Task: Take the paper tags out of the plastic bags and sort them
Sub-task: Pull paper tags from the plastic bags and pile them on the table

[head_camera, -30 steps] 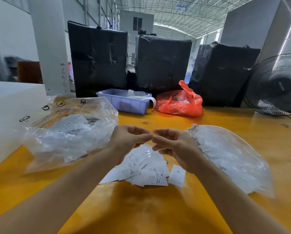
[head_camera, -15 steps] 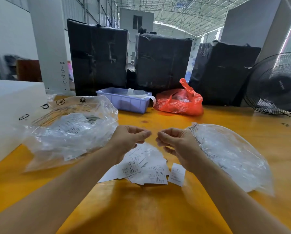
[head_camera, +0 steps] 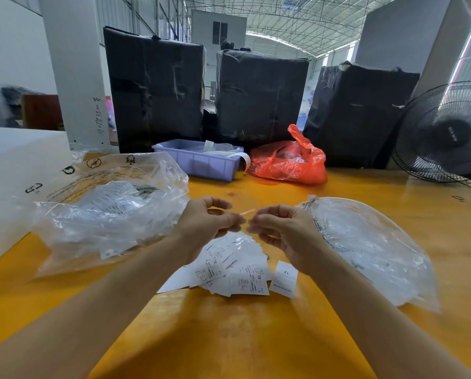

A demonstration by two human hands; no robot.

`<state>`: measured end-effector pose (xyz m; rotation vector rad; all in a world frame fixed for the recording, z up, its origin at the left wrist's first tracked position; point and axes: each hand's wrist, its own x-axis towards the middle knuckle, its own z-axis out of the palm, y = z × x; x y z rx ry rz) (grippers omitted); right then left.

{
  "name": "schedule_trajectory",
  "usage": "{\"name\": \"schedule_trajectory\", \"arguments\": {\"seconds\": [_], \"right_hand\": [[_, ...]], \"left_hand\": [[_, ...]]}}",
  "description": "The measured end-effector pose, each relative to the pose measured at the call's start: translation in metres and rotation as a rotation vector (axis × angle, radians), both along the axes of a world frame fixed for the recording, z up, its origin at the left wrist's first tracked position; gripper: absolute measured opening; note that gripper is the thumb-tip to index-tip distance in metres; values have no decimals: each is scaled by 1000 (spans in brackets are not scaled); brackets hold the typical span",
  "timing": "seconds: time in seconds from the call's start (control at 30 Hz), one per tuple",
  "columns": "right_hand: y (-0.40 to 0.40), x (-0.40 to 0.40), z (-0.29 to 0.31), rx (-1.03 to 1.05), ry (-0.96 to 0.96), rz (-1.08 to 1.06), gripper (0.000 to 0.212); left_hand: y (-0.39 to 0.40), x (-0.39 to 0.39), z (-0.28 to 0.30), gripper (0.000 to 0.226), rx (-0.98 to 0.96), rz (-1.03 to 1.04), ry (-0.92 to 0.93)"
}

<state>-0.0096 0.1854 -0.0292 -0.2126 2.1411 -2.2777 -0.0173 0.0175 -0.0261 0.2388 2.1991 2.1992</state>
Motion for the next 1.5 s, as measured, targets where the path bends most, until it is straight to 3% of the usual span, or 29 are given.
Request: {"name": "schedule_trajectory", "arguments": {"seconds": [0.03, 0.1, 0.2, 0.33, 0.4, 0.5, 0.57, 0.77, 0.97, 1.1, 1.17, 1.23, 1.4, 1.5], "right_hand": [[2, -1, 1, 2, 49, -49, 10], [7, -1, 1, 236, 220, -105, 16], [3, 3, 2, 531, 410, -3, 12], [-1, 3, 9, 561, 429, -33, 10], [10, 1, 17, 689, 340, -94, 14], [36, -1, 25, 1116, 68, 21, 25], [43, 0, 23, 1260, -65, 197, 33], [40, -6, 8, 1398, -76, 367, 50], [42, -6, 7, 1495, -25, 342, 33], [40, -3, 11, 1456, -96, 388, 39], [43, -3, 14, 1484, -61, 388, 29], [46, -1, 20, 1381, 26, 307, 21], [43, 1, 29, 440, 115, 61, 9], [33, -1, 25, 177, 166, -59, 13]], "left_hand": [[0, 0, 0, 32, -52, -14, -18], [0, 1, -1, 56, -247, -41, 15], [3, 5, -4, 76, -476, -86, 177], [8, 6, -8, 24, -393, -86, 218], [6, 3, -11, 11, -404, -23, 225], [1, -1, -14, 9, -359, -4, 163], [0, -2, -15, 10, -317, 7, 115], [4, -2, -16, 7, -257, -5, 86], [4, 0, -15, 19, -224, -27, 6], [3, 0, -15, 14, -227, -25, -20], [4, -1, -16, 8, -202, -22, -29], [4, -2, -15, 7, -161, -18, -46], [4, 0, -12, 6, -109, -24, -82], [3, 1, -11, 6, -123, -54, -72]]}}
